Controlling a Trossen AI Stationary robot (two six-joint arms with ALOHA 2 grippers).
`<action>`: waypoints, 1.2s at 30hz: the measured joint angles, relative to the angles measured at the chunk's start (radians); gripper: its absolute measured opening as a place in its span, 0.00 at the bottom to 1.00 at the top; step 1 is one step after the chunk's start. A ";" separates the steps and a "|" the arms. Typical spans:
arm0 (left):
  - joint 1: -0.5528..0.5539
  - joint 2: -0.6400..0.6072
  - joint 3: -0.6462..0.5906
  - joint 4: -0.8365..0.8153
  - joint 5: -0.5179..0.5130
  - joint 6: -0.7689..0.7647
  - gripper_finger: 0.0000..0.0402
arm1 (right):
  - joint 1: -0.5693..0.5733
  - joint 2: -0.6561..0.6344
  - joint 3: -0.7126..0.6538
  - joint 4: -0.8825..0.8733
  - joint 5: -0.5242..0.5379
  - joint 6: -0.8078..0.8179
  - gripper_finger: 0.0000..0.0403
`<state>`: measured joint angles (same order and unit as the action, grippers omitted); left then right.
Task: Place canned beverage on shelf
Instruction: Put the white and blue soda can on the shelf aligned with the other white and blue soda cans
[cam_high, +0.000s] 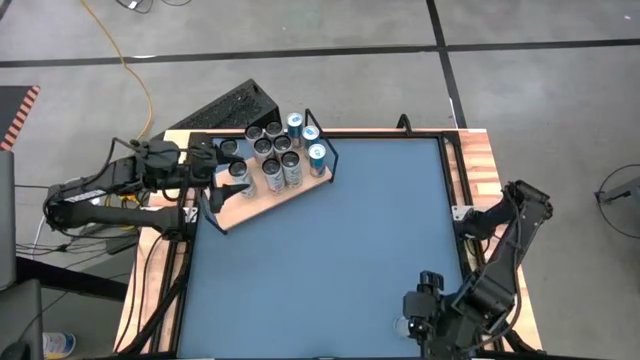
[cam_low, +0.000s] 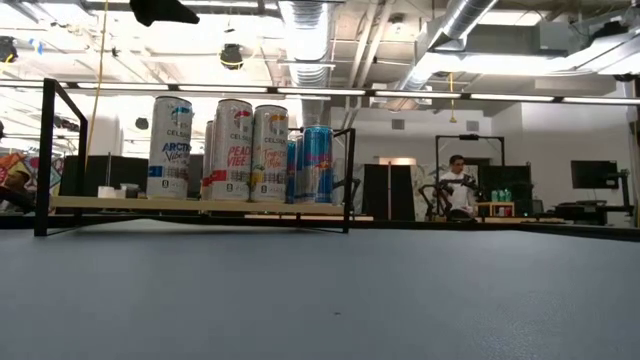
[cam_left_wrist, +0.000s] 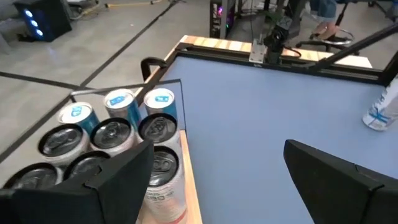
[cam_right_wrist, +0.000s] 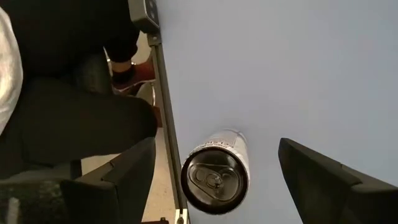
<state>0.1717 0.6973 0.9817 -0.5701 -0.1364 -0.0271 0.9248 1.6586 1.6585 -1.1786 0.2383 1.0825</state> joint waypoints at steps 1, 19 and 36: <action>-0.004 0.008 0.000 0.000 0.000 -0.003 0.86 | 0.004 0.006 0.001 0.000 0.005 0.001 0.80; -0.023 0.119 0.000 0.000 -0.001 -0.030 0.86 | -0.002 0.115 0.000 -0.052 -0.085 -0.107 0.83; -0.023 0.119 0.000 0.000 0.000 -0.038 0.86 | 0.004 0.127 0.001 -0.066 -0.117 -0.039 0.84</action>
<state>0.1486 0.8165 0.9817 -0.5701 -0.1368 -0.0647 0.9288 1.7858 1.6596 -1.2448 0.1211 1.0431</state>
